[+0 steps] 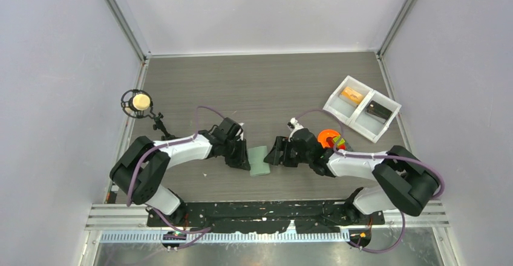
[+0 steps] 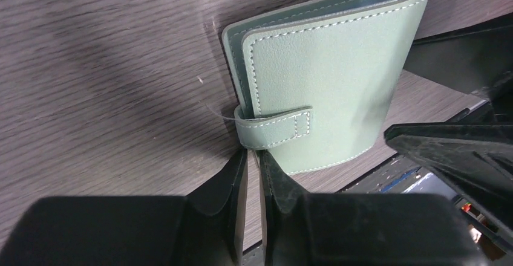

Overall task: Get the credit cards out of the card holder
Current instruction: Open the card holder at the center of the board.

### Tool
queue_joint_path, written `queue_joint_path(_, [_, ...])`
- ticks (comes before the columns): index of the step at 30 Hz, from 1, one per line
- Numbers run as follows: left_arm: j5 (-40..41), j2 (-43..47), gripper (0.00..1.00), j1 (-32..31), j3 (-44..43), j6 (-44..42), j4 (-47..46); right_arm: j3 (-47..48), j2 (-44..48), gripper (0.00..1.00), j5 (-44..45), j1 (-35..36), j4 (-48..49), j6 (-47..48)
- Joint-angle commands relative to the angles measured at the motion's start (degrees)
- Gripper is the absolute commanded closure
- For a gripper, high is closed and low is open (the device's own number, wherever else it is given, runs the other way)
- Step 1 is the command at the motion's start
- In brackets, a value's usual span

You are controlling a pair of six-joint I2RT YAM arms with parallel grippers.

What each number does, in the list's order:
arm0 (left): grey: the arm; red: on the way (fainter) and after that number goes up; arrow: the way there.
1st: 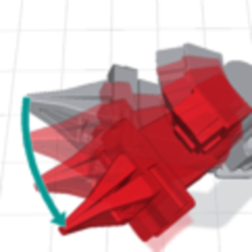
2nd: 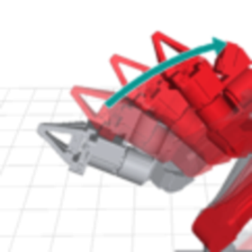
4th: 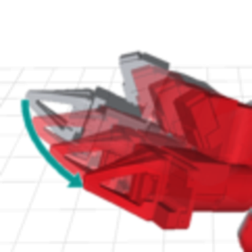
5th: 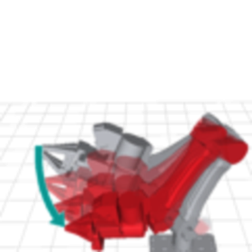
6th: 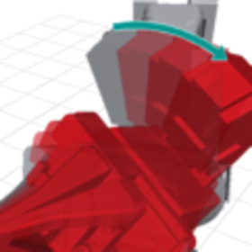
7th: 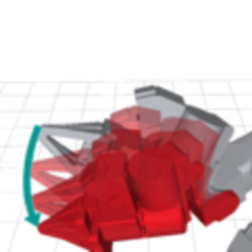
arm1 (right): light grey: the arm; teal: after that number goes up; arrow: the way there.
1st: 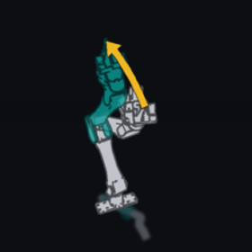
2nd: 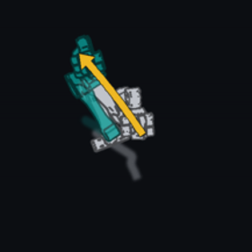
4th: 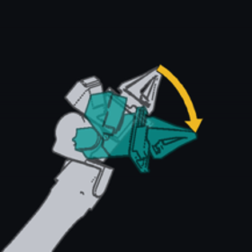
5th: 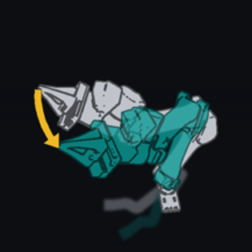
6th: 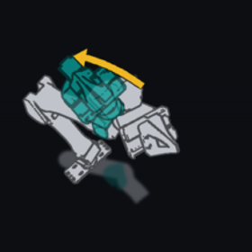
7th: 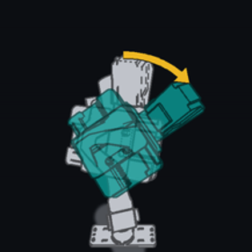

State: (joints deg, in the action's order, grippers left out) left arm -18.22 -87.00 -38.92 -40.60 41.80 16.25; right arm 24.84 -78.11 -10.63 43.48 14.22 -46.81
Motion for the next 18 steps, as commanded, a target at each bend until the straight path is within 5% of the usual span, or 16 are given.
queue_joint_path(1, [-0.37, -1.03, 0.85, 0.24, 1.51, 0.28, -3.44, 0.27, -4.22, 0.29, -0.61, 0.63, 9.12, -1.84])
queue_joint_path(7, [-0.68, -1.89, 0.85, 0.21, 2.36, 0.94, -5.07, 1.07, -7.94, 0.37, -6.69, 0.83, 15.67, -2.31])
queue_joint_path(14, [-1.55, -2.15, 0.84, 0.19, 3.02, 2.38, -7.33, 1.81, -4.87, 0.87, -7.12, 1.03, 13.46, -1.46])
queue_joint_path(18, [-2.01, 0.90, 0.82, 0.28, 1.82, 1.63, -4.44, 5.21, 1.16, 0.95, -1.75, 0.97, -1.83, 4.79])
